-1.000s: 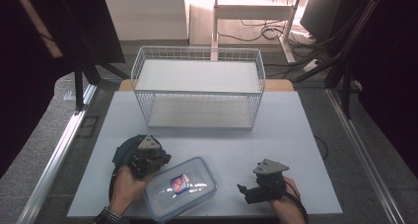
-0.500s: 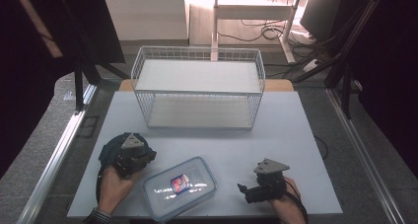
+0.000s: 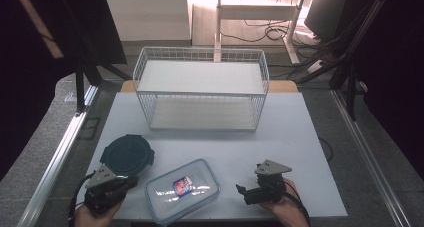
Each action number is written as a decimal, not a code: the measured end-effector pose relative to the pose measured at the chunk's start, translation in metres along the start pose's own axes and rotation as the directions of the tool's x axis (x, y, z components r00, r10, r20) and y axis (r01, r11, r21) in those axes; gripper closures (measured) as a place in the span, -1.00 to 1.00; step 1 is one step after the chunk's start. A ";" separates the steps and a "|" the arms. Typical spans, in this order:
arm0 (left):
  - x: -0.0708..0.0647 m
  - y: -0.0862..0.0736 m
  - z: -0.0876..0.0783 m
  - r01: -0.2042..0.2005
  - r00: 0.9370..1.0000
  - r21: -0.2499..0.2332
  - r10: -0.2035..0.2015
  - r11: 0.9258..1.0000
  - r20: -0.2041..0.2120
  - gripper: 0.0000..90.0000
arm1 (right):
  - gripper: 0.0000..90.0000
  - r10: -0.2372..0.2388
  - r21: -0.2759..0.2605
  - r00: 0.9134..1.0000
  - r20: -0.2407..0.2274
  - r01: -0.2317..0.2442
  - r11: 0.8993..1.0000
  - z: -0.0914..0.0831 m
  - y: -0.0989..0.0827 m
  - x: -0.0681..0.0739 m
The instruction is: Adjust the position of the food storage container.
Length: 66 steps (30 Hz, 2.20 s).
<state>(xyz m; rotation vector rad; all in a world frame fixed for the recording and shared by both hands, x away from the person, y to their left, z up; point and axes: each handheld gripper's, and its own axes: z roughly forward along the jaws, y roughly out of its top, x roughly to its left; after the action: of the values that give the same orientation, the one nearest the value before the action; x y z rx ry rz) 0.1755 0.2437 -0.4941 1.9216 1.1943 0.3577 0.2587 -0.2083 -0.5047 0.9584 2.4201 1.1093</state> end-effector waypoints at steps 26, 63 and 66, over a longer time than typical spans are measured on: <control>-0.029 -0.012 0.042 -0.013 0.993 0.170 -0.008 0.985 0.118 1.00 | 0.56 -0.074 0.118 0.971 -0.228 0.103 0.988 -0.001 0.009 0.029; -0.023 0.042 0.112 -0.029 0.992 0.199 0.003 0.980 0.127 0.99 | 0.88 -0.030 0.113 0.990 -0.140 0.046 0.992 -0.003 0.005 0.005; -0.021 0.046 0.117 -0.016 0.992 0.193 -0.008 0.981 0.125 1.00 | 0.88 0.012 0.120 0.988 -0.155 0.006 0.993 -0.002 0.005 0.002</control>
<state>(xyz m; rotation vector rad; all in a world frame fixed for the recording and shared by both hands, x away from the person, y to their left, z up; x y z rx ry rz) 0.2639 0.1590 -0.5278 2.0807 1.1780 0.1234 0.2584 -0.2057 -0.4998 0.9440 2.6373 1.0873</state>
